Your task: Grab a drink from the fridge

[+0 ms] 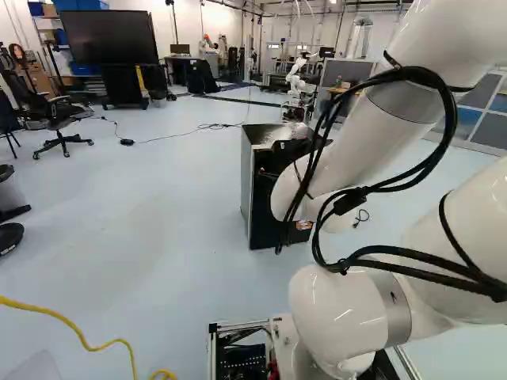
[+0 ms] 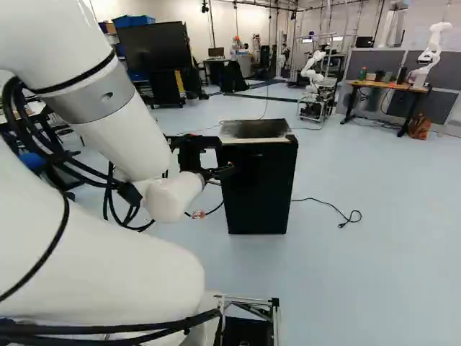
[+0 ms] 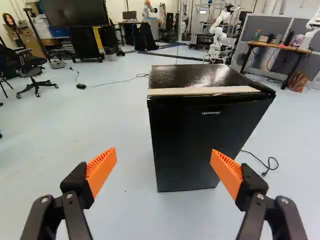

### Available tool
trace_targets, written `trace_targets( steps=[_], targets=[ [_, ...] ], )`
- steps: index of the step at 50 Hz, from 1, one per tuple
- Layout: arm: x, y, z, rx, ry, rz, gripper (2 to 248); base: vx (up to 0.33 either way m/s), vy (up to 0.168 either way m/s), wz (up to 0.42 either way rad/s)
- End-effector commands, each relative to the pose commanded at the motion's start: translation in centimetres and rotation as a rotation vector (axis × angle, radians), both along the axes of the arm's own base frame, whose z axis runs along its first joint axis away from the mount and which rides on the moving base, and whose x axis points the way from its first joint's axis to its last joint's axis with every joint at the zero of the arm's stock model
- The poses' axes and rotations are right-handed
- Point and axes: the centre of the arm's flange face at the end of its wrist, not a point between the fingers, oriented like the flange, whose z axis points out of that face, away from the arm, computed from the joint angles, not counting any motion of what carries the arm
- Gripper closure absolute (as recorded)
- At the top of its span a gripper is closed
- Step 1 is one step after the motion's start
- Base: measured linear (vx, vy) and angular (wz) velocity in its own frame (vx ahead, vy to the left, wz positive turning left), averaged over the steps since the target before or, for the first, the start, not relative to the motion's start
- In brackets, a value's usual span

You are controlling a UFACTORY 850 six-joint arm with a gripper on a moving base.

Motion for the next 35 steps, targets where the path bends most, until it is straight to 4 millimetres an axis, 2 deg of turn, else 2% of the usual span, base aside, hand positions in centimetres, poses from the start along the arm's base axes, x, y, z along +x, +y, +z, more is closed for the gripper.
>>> trace_targets(
  steps=[35],
  targets=[
    [0.0, 0.0, 0.0, 0.0, 0.0, 0.0, 3, -0.001, 0.062, -0.012]
  ],
)
